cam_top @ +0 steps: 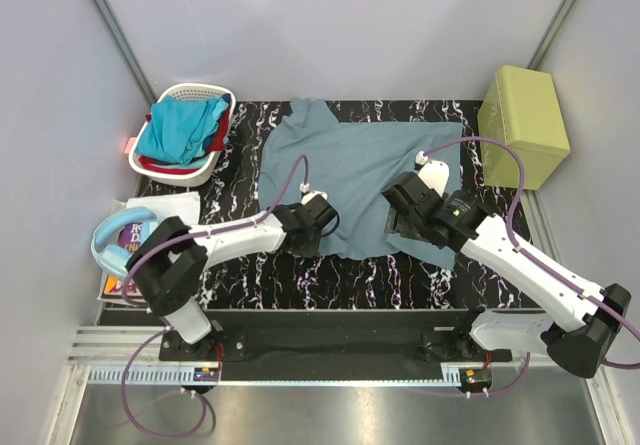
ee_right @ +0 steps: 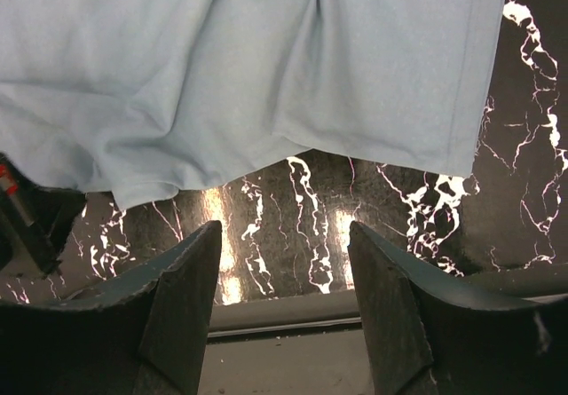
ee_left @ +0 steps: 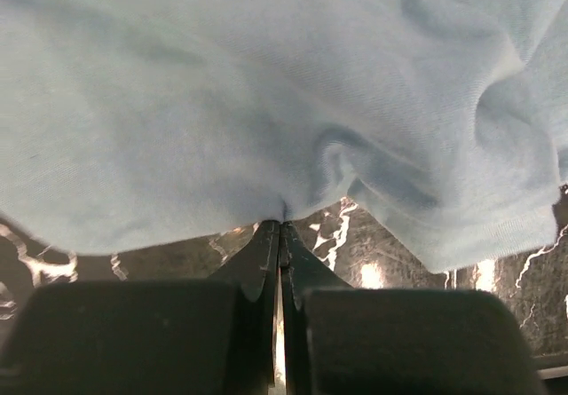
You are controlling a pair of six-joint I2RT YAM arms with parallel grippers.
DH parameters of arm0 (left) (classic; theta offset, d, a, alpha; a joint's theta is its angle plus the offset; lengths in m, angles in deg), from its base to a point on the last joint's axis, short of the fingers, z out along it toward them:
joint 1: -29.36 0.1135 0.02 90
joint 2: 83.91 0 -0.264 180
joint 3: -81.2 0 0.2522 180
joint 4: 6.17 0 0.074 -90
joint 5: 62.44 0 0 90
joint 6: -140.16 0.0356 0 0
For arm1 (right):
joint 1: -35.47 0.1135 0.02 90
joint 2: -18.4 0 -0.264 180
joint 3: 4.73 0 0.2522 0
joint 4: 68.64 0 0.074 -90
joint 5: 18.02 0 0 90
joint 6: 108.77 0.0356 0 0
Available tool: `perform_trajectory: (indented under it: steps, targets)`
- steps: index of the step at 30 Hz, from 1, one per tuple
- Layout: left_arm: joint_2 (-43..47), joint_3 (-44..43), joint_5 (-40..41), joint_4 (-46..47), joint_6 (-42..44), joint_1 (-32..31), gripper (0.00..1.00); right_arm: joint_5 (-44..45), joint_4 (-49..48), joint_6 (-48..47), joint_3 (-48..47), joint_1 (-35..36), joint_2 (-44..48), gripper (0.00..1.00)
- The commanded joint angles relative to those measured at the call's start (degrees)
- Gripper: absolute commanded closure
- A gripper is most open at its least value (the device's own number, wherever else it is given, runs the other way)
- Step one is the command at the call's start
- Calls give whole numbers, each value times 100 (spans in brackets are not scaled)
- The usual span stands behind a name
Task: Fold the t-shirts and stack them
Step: Flatten out the tshirt
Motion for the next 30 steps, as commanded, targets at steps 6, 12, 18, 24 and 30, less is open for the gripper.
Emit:
perform_trajectory:
  steps: [6,12,18,24,30]
  targets:
    - [979,-247,694,-274,-2,-26,37,302,-324,-281,-51,56,-114,34]
    - [638,-247,668,-222,-55,-26,32,276,-404,-343,-60,56,-167,34]
    - [355,-98,422,41,-143,-26,45,320,-360,-352,-7,56,-114,34]
    - [188,-1,342,165,-143,-26,52,346,-316,-290,72,56,-61,34]
    - [4,34,193,253,-169,-26,55,399,-298,-308,37,56,-105,34]
